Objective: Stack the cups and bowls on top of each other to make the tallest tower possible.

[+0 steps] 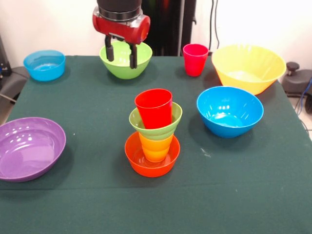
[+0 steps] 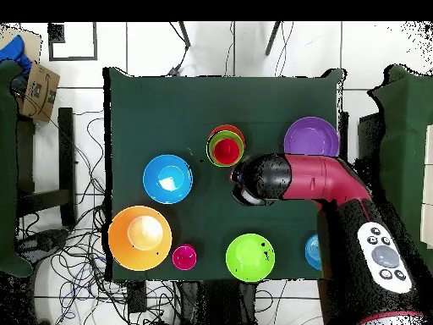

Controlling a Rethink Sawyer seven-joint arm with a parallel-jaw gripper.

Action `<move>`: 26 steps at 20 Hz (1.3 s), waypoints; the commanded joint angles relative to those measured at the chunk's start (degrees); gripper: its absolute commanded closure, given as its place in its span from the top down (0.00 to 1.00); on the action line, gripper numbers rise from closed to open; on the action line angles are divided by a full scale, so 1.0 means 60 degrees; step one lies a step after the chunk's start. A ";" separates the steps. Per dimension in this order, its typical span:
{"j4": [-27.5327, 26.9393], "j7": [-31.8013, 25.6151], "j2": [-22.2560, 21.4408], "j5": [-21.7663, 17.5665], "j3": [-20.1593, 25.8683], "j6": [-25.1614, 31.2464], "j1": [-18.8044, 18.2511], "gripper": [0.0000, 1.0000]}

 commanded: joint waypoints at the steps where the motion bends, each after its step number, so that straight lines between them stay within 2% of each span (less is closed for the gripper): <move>1: 0.0431 -0.3080 0.0448 -0.1022 0.1069 -0.0409 -0.0558 1.00; 4: 0.0475 -0.3076 0.0463 -0.1148 0.1295 -0.0393 -0.0818 1.00; 17: 0.0824 -0.2752 0.0392 -0.1660 0.1844 -0.0403 -0.1285 1.00; 26: 0.1224 -0.3226 0.0411 -0.2264 0.2225 -0.0613 -0.2390 1.00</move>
